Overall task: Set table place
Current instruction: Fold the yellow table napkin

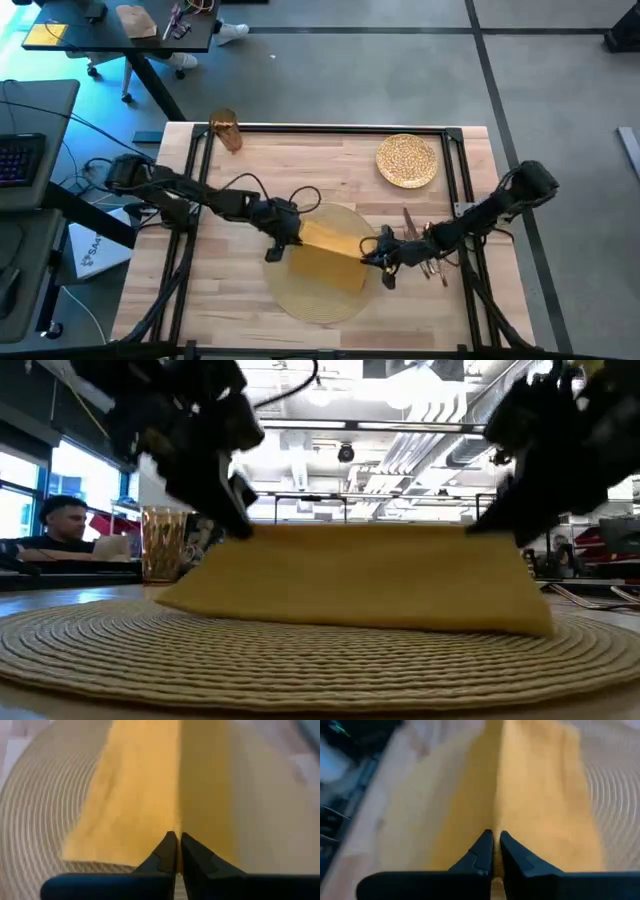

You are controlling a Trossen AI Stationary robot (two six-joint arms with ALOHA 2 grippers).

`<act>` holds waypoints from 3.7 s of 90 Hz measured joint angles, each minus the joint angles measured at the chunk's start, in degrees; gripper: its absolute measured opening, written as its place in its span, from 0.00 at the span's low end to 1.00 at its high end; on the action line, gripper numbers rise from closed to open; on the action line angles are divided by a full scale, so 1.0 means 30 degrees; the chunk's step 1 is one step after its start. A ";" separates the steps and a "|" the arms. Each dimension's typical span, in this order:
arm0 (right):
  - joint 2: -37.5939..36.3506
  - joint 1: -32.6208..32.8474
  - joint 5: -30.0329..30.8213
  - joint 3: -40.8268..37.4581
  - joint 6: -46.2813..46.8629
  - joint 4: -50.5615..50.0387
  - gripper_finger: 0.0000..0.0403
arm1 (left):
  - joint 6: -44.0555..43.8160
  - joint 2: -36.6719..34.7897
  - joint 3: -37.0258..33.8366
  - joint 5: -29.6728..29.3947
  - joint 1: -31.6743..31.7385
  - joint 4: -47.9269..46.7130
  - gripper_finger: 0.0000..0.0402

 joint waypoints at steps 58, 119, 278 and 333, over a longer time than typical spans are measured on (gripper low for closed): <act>-0.1138 -0.1290 0.1676 0.1413 -0.7921 -0.7344 0.00 | 0.5250 -0.0785 -0.0823 -0.4710 -0.1159 -0.0062 0.00; 0.3557 -0.0401 -0.3882 0.3487 -0.6789 -0.5909 0.26 | 0.1873 0.0050 -0.0884 -0.3067 -0.5343 -0.1932 0.18; -0.0270 -0.0956 -0.0548 0.6419 0.5744 -1.5183 0.52 | -0.7175 0.1721 0.1192 0.0290 -0.3197 0.0593 0.00; 0.0543 -0.4085 -0.1749 0.6419 0.1825 -1.3424 0.51 | -0.6262 0.2020 0.1184 -0.4467 -0.4047 0.0447 0.00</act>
